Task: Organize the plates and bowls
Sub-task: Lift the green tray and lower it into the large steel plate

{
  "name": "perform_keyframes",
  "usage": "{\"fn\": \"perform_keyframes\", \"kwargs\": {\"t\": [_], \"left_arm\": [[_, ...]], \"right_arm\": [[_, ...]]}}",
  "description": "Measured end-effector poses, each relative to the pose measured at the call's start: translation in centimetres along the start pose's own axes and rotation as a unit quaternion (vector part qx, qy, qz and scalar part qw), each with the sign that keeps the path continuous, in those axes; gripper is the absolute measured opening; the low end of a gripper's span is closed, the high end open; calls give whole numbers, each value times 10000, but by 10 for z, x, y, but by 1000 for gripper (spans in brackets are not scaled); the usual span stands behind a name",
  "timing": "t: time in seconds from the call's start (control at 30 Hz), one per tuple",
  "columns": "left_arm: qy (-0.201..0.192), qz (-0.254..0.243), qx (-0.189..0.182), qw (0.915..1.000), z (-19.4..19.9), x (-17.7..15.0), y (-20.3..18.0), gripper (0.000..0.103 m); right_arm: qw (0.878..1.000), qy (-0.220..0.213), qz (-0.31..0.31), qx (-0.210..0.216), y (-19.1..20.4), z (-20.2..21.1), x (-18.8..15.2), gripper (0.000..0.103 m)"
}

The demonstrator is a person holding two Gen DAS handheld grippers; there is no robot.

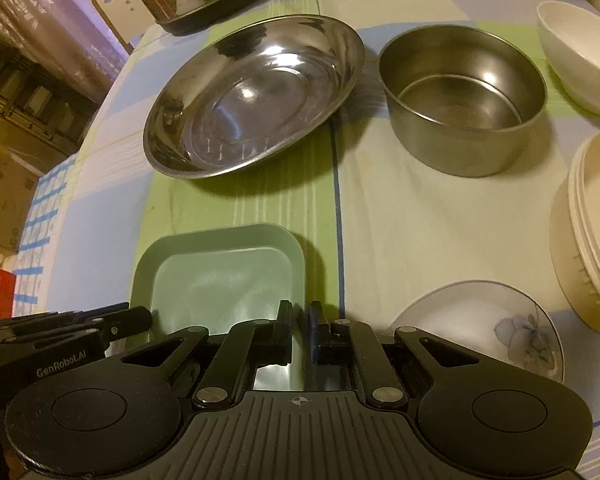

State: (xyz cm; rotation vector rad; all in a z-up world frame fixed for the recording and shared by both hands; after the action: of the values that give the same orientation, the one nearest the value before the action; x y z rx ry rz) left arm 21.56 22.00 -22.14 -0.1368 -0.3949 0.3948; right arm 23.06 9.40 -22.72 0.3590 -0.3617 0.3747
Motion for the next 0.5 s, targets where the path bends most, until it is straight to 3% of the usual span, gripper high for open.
{"fn": "perform_keyframes", "kwargs": {"t": [0.5], "left_arm": [[-85,-23,-93,9999,13,0,-8,5]], "right_arm": [[9999,6,24,98,1,8,0,4]]}}
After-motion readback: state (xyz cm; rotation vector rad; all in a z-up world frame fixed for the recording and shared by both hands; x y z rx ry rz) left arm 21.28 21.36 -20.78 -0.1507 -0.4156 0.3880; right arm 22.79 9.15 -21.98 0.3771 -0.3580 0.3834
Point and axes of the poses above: each gripper's, at about its wrist camera, not at the fingertips, and z roughly against the way its jaws point, y to its left, x to its top, the point moved 10 cm from there along -z, roughly the way its jaws point, and after that the axes turned 12 degrees about z, right-handed, at the moved point
